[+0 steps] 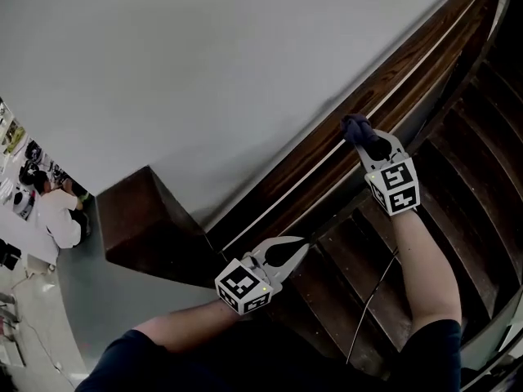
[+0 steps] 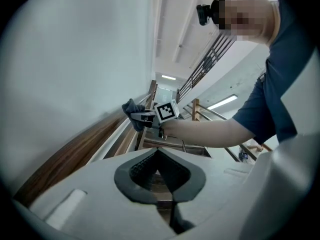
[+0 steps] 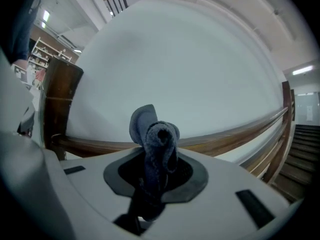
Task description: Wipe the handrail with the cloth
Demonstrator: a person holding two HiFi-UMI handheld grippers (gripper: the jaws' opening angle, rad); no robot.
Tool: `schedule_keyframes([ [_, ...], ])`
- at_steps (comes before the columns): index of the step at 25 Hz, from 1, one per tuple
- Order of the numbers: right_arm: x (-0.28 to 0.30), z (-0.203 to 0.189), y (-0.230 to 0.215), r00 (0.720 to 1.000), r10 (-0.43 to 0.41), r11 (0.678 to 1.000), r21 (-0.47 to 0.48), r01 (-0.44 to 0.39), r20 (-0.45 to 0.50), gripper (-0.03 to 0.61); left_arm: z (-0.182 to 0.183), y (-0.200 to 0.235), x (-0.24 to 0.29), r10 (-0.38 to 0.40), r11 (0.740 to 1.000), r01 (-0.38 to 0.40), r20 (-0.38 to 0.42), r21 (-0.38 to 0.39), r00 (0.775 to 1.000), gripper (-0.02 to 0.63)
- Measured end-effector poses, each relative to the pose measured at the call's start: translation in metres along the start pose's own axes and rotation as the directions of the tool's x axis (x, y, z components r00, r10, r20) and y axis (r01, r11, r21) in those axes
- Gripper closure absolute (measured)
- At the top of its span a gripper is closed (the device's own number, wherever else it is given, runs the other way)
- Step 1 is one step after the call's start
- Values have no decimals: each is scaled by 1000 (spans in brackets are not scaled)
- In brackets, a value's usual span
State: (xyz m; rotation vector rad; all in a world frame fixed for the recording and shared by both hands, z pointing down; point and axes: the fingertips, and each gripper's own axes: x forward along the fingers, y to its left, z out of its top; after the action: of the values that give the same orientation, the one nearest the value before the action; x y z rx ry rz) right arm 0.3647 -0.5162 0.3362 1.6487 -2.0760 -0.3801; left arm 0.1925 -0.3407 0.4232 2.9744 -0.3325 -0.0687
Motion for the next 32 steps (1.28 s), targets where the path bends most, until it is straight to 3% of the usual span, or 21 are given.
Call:
schedule_keyframes([
  [7, -61, -5, 104, 991, 119, 985, 118, -126, 64, 485, 7, -10, -33, 15, 1000, -15, 29, 4, 999, 612],
  [16, -111, 13, 213, 965, 211, 931, 270, -248, 156, 485, 10, -21, -81, 34, 999, -35, 51, 6, 998, 612],
  [24, -137, 34, 277, 945, 246, 895, 323, -308, 217, 485, 14, -27, -112, 60, 998, -62, 81, 22, 995, 612],
  [32, -161, 34, 305, 940, 241, 856, 404, -324, 243, 485, 16, -43, -130, 56, 997, -61, 104, 41, 993, 612],
])
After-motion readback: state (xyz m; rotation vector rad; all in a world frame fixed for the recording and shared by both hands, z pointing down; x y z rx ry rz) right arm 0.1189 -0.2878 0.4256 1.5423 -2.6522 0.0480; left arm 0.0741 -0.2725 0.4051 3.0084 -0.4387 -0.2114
